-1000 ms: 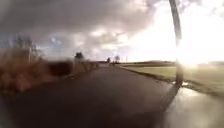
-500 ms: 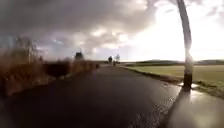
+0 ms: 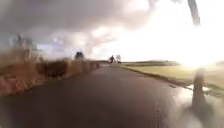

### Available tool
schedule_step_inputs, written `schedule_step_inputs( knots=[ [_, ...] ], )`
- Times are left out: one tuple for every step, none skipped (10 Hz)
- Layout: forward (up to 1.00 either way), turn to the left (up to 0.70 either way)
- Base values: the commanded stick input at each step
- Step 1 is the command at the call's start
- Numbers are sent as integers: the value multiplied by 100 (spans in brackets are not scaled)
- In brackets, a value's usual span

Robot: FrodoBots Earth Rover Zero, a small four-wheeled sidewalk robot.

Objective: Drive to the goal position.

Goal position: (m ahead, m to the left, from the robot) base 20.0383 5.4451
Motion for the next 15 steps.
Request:
schedule_step_inputs(
  knots=[
    [70,14],
    [70,14],
    [70,14],
    [70,14],
    [70,14],
    [70,14],
    [70,14],
    [70,14],
    [70,14],
    [70,14],
    [70,14],
    [70,14],
    [70,14],
    [70,14],
    [70,14]
  ],
)
